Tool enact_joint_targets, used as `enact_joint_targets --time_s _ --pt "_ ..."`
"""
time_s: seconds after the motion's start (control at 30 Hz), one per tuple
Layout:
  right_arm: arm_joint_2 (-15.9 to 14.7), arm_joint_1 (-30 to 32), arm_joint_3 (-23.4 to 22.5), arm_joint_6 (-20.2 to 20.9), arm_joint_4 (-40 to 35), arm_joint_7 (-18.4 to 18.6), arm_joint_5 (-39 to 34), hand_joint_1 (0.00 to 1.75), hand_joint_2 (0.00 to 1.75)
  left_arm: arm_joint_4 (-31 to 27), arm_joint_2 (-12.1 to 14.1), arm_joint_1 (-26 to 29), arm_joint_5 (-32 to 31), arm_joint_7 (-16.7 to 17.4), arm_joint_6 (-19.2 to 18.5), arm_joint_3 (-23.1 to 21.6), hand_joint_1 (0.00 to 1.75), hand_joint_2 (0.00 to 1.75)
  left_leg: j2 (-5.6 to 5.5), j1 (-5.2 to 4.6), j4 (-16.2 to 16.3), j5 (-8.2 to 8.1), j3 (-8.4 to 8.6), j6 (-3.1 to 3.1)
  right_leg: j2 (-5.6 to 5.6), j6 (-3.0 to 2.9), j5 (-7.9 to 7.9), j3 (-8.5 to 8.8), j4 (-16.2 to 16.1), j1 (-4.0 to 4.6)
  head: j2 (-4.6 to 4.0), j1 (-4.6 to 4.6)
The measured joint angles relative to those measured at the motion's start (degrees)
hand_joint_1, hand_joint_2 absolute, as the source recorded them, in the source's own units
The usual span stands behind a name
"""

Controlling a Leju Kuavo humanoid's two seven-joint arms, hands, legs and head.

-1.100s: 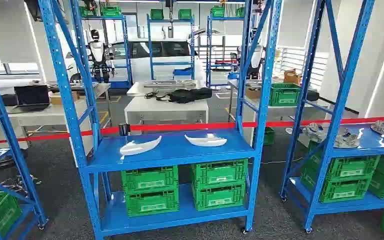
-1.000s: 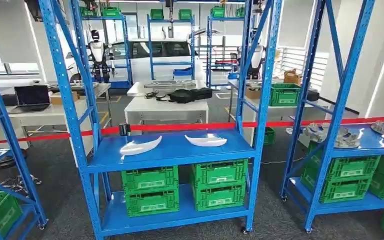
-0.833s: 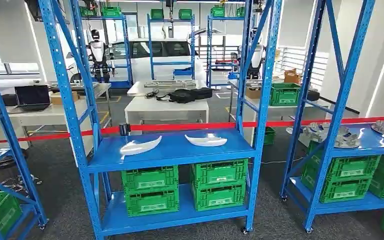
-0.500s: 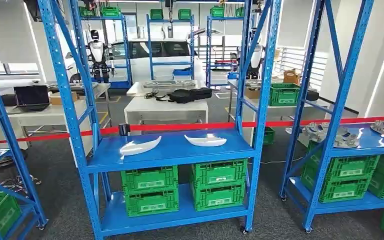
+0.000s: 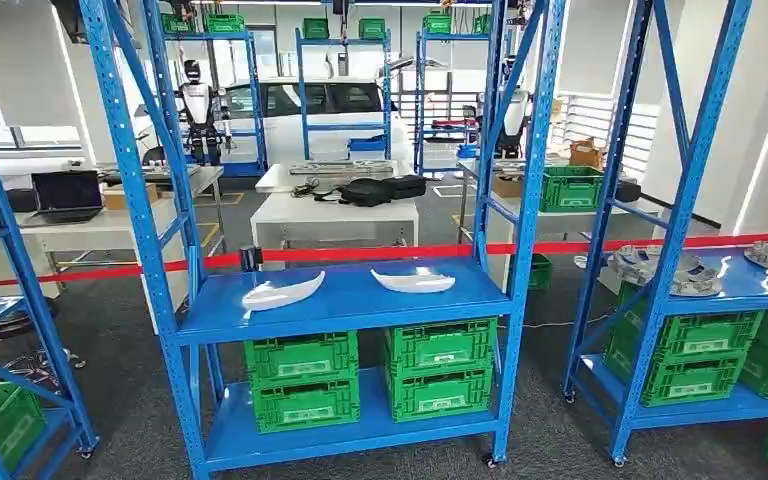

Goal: Take the parts from the cabinet and place them on the table.

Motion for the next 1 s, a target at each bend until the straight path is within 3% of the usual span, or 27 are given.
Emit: enact_joint_targets --time_s 0.17,0.27,0.37,0.77,1.0 --pt "0.07 -1.74 2.09 -0.64 -0.15 2.46 5.02 0.00 0.00 0.00 0.00 -0.01 -0.94 -0.21 -0.07 -0.57 0.00 0.00 0.04 -0.02 0.00 0.00 -0.06 0.00 -0.01 0.01 0.02 -0.06 0.02 -0.04 0.00 0.00" --pt "0.04 -5.26 5.49 3.13 -0.17 7.26 7.92 0.00 0.00 0.00 0.00 -0.22 -1.55 -2.19 0.02 -1.07 0.00 0.00 0.07 -0.02 0.02 0.03 -0.04 0.00 0.02 0.03 0.05 -0.10 0.02 -0.03 0.00 0.00" --pt "0.06 -8.79 8.98 5.92 -0.20 9.46 8.13 0.00 0.00 0.00 0.00 -0.80 -1.99 -3.56 0.15 -1.68 0.00 0.00 0.02 -0.02 0.02 0.08 -0.05 0.00 0.04 0.01 0.09 -0.08 0.03 -0.02 0.00 0.00" --pt "5.75 -13.60 14.45 7.85 -0.26 7.52 8.33 0.00 0.00 0.00 -1.03 -2.03 -1.84 -9.93 0.11 -2.32 0.00 0.00 -0.02 -0.01 0.02 0.12 -0.06 -0.03 0.00 0.00 0.09 -0.10 0.06 -0.01 0.00 0.00" --pt "6.38 -15.94 15.72 8.04 -0.31 7.39 8.17 0.00 0.00 0.00 -1.40 -2.12 -1.88 -13.72 -1.16 -2.78 0.00 0.00 -0.02 -0.02 0.04 0.13 -0.07 -0.04 0.00 0.00 0.09 -0.10 0.07 -0.03 0.00 0.00"
